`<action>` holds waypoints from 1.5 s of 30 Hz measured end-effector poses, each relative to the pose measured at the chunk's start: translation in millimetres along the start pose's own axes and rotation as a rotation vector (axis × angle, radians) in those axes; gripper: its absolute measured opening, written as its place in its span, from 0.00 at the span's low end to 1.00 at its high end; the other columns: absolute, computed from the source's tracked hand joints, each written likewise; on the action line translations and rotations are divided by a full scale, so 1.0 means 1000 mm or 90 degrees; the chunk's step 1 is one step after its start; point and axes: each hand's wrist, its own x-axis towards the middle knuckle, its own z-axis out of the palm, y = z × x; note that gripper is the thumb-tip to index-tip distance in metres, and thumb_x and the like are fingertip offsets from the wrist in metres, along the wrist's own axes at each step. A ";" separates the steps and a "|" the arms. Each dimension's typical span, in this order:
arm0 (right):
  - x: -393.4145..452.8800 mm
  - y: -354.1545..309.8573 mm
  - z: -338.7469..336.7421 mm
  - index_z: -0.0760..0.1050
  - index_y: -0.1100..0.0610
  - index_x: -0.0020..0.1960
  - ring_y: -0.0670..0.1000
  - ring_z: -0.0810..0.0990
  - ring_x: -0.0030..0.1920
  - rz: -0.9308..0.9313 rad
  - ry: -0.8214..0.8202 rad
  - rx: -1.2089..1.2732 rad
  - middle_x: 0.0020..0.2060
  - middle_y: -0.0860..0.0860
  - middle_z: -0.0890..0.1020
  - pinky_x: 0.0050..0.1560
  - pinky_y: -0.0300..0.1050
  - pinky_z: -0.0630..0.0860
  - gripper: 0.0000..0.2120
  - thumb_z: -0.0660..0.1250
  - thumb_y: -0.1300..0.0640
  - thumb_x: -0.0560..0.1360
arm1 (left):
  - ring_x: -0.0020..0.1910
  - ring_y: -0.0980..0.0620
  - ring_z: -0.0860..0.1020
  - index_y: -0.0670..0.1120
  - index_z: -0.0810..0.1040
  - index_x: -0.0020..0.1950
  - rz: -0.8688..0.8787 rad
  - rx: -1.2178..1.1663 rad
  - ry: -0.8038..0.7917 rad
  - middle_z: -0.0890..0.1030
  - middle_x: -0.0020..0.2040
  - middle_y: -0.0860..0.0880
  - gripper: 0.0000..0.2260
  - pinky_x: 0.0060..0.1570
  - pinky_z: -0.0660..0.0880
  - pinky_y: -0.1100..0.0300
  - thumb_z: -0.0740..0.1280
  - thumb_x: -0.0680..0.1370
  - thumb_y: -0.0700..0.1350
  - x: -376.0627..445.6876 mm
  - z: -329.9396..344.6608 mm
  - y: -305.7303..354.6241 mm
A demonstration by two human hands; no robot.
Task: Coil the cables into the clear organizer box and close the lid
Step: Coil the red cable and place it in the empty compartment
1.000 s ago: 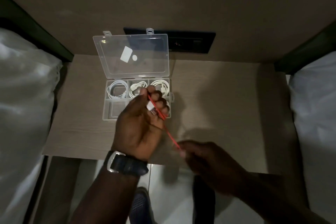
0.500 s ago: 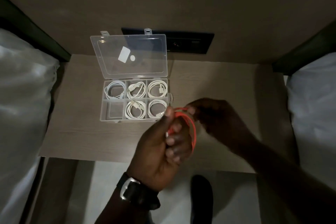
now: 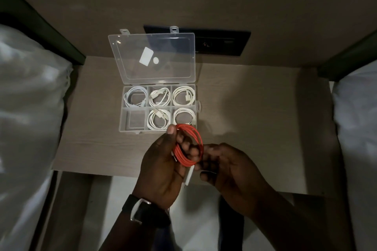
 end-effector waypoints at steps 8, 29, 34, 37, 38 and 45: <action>0.021 -0.010 0.025 0.82 0.55 0.34 0.44 0.79 0.31 -0.077 0.029 -0.066 0.29 0.50 0.81 0.38 0.37 0.78 0.14 0.67 0.64 0.76 | 0.36 0.60 0.80 0.49 0.81 0.35 0.187 0.361 0.139 0.83 0.33 0.55 0.18 0.40 0.74 0.70 0.59 0.81 0.51 -0.003 -0.012 0.000; 0.176 0.022 0.115 0.79 0.55 0.34 0.60 0.85 0.34 -0.240 0.178 -0.498 0.31 0.56 0.83 0.41 0.58 0.84 0.09 0.76 0.66 0.67 | 0.48 0.44 0.82 0.44 0.85 0.46 0.306 0.726 0.401 0.86 0.47 0.43 0.07 0.51 0.77 0.54 0.68 0.73 0.39 0.108 -0.132 0.078; 0.177 0.019 0.116 0.80 0.51 0.43 0.50 0.81 0.39 -0.462 0.127 -0.885 0.34 0.44 0.80 0.43 0.42 0.75 0.09 0.77 0.59 0.66 | 0.41 0.46 0.80 0.46 0.79 0.46 0.423 0.757 0.384 0.83 0.41 0.47 0.05 0.42 0.78 0.52 0.67 0.73 0.38 0.100 -0.135 0.078; 0.179 0.017 0.113 0.82 0.55 0.44 0.54 0.81 0.44 -0.551 0.064 -1.054 0.39 0.50 0.84 0.46 0.45 0.74 0.04 0.74 0.57 0.70 | 0.44 0.47 0.79 0.43 0.80 0.48 0.438 0.790 0.318 0.83 0.44 0.45 0.06 0.47 0.78 0.50 0.67 0.74 0.36 0.099 -0.139 0.077; 0.181 0.016 0.112 0.82 0.56 0.45 0.56 0.81 0.45 -0.568 0.035 -1.122 0.41 0.52 0.84 0.46 0.46 0.73 0.05 0.73 0.56 0.71 | 0.46 0.47 0.79 0.43 0.80 0.48 0.445 0.805 0.301 0.82 0.46 0.44 0.06 0.49 0.77 0.51 0.67 0.74 0.36 0.098 -0.141 0.078; 0.182 0.006 0.105 0.76 0.56 0.46 0.57 0.79 0.42 -0.668 -0.149 -1.309 0.43 0.53 0.79 0.37 0.46 0.71 0.04 0.67 0.56 0.75 | 0.45 0.47 0.78 0.43 0.81 0.54 0.489 0.912 0.231 0.80 0.49 0.44 0.09 0.46 0.77 0.55 0.68 0.75 0.39 0.095 -0.148 0.079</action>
